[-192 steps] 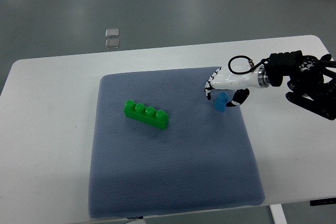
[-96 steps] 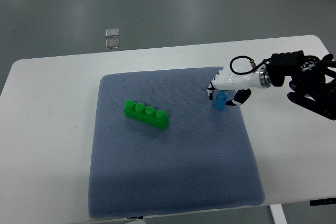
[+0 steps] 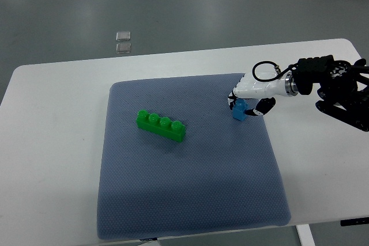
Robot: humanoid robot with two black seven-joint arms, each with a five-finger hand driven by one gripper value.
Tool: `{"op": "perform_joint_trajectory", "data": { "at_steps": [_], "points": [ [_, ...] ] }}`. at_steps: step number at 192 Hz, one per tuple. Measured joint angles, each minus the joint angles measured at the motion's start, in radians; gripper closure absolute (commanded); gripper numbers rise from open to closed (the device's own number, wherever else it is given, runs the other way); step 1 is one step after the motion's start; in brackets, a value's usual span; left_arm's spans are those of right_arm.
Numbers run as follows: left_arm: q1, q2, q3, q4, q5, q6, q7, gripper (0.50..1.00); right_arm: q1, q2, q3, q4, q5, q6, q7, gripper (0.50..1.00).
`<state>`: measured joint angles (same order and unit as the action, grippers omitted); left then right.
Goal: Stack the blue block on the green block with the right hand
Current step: 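Lift the blue block and carry it toward the green block, then lower the blue block onto the green block's studs and press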
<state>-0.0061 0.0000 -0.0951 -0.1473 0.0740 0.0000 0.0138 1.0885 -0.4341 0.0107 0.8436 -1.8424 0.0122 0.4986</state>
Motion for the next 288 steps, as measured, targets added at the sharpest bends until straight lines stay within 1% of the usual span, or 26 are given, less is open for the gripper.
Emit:
{"op": "perform_joint_trajectory", "data": {
  "at_steps": [74,123,182,241,288],
  "points": [
    [0.000,0.000,0.000,0.000,0.000,0.000,0.000,0.500,0.060,0.023,0.006,0.012,0.006,-0.009,0.000,0.885],
    [0.000,0.000,0.000,0.000,0.000,0.000,0.000,0.500,0.125,0.088,0.013,0.049,0.017,-0.011,0.005,0.885],
    [0.000,0.000,0.000,0.000,0.000,0.000,0.000,0.500,0.148,0.171,0.013,0.102,0.020,-0.005,0.011,0.885],
    [0.000,0.000,0.000,0.000,0.000,0.000,0.000,0.500,0.155,0.241,0.012,0.092,0.020,0.000,0.003,0.885],
    [0.000,0.000,0.000,0.000,0.000,0.000,0.000,0.500,0.157,0.275,0.014,0.052,0.020,-0.006,0.000,0.885]
  ]
}}
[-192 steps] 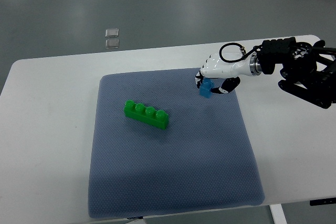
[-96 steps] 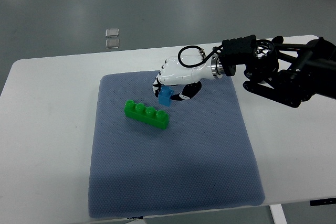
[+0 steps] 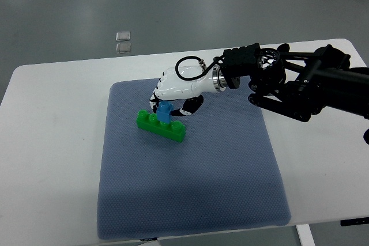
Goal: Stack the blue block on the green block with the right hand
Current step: 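Lower the blue block onto the green block's studs and press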
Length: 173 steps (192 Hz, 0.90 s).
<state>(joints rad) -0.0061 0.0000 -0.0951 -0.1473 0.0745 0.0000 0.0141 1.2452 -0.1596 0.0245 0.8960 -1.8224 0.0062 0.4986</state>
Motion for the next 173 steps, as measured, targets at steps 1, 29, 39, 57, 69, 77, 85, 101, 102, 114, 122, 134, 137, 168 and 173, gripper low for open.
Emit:
{"op": "perform_joint_trajectory", "data": {
  "at_steps": [1,29,39,57,69,77,85,101,102,114,122,134,137,168,173],
  "points": [
    [0.000,0.000,0.000,0.000,0.000,0.000,0.000,0.500,0.000,0.001,0.000,-0.001,0.000,0.000,0.000,0.885],
    [0.000,0.000,0.000,0.000,0.000,0.000,0.000,0.500,-0.006,0.019,0.000,-0.032,-0.001,-0.004,0.000,0.885],
    [0.000,0.000,0.000,0.000,0.000,0.000,0.000,0.500,-0.008,0.024,0.000,-0.035,-0.001,-0.004,0.000,0.883],
    [0.000,0.000,0.000,0.000,0.000,0.000,0.000,0.500,-0.014,0.029,0.000,-0.038,-0.002,-0.005,0.000,0.883],
    [0.000,0.000,0.000,0.000,0.000,0.000,0.000,0.500,-0.018,0.036,0.000,-0.040,-0.003,-0.006,0.000,0.883],
    [0.000,0.000,0.000,0.000,0.000,0.000,0.000,0.500,-0.020,0.041,0.000,-0.043,-0.003,-0.006,0.000,0.885],
    [0.000,0.000,0.000,0.000,0.000,0.000,0.000,0.500,-0.025,0.045,0.000,-0.047,-0.004,-0.010,-0.001,0.883],
    [0.000,0.000,0.000,0.000,0.000,0.000,0.000,0.500,-0.030,0.047,0.000,-0.054,-0.005,-0.020,-0.001,0.885],
    [0.000,0.000,0.000,0.000,0.000,0.000,0.000,0.500,-0.030,0.047,0.000,-0.054,-0.005,-0.020,-0.001,0.885],
    [0.000,0.000,0.000,0.000,0.000,0.000,0.000,0.500,-0.032,0.048,0.000,-0.059,-0.006,-0.024,-0.002,0.885],
    [0.000,0.000,0.000,0.000,0.000,0.000,0.000,0.500,-0.034,0.049,0.000,-0.061,-0.006,-0.026,-0.002,0.885],
    [0.000,0.000,0.000,0.000,0.000,0.000,0.000,0.500,-0.037,0.049,0.000,-0.062,-0.006,-0.027,-0.002,0.885],
    [0.000,0.000,0.000,0.000,0.000,0.000,0.000,0.500,-0.038,0.049,0.000,-0.063,-0.006,-0.028,-0.002,0.885],
    [0.000,0.000,0.000,0.000,0.000,0.000,0.000,0.500,-0.039,0.049,0.000,-0.064,-0.006,-0.031,-0.002,0.885],
    [0.000,0.000,0.000,0.000,0.000,0.000,0.000,0.500,-0.039,0.049,0.000,-0.064,-0.006,-0.031,-0.002,0.885]
  ]
}}
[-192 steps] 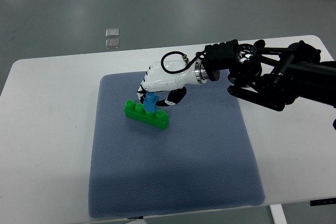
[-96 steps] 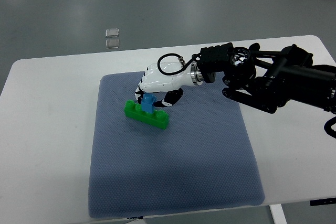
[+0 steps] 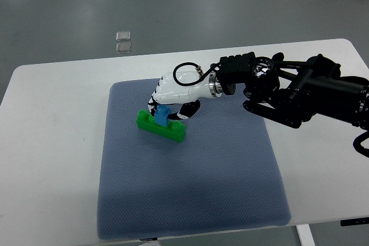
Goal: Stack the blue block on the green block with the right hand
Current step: 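Lower the blue block onto the green block's studs and press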
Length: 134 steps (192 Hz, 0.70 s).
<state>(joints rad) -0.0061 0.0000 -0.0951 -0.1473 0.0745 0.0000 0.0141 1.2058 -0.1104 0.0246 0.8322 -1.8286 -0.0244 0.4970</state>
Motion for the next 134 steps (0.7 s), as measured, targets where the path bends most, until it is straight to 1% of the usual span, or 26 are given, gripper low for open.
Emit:
{"op": "perform_joint_trajectory", "data": {
  "at_steps": [134],
  "points": [
    [0.000,0.000,0.000,0.000,0.000,0.000,0.000,0.500,-0.017,0.014,0.000,-0.012,-0.006,-0.018,-0.002,0.885]
  ]
}}
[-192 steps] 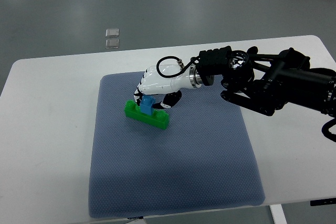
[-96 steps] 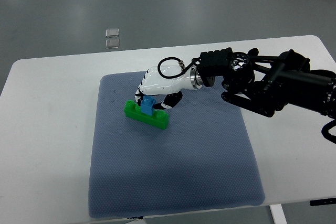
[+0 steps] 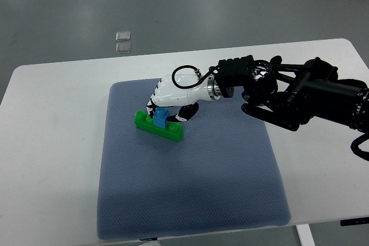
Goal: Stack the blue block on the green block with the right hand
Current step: 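Lower the blue block onto the green block's studs and press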
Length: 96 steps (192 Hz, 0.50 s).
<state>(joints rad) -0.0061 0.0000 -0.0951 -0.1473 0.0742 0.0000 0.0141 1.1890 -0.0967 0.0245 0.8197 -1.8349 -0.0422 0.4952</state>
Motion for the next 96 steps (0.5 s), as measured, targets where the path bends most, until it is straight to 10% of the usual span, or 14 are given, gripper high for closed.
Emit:
{"op": "perform_joint_trajectory", "data": {
  "at_steps": [96],
  "points": [
    [0.000,0.000,0.000,0.000,0.000,0.000,0.000,0.500,-0.011,0.004,-0.002,-0.013,-0.005,-0.011,-0.001,0.883]
  ]
}}
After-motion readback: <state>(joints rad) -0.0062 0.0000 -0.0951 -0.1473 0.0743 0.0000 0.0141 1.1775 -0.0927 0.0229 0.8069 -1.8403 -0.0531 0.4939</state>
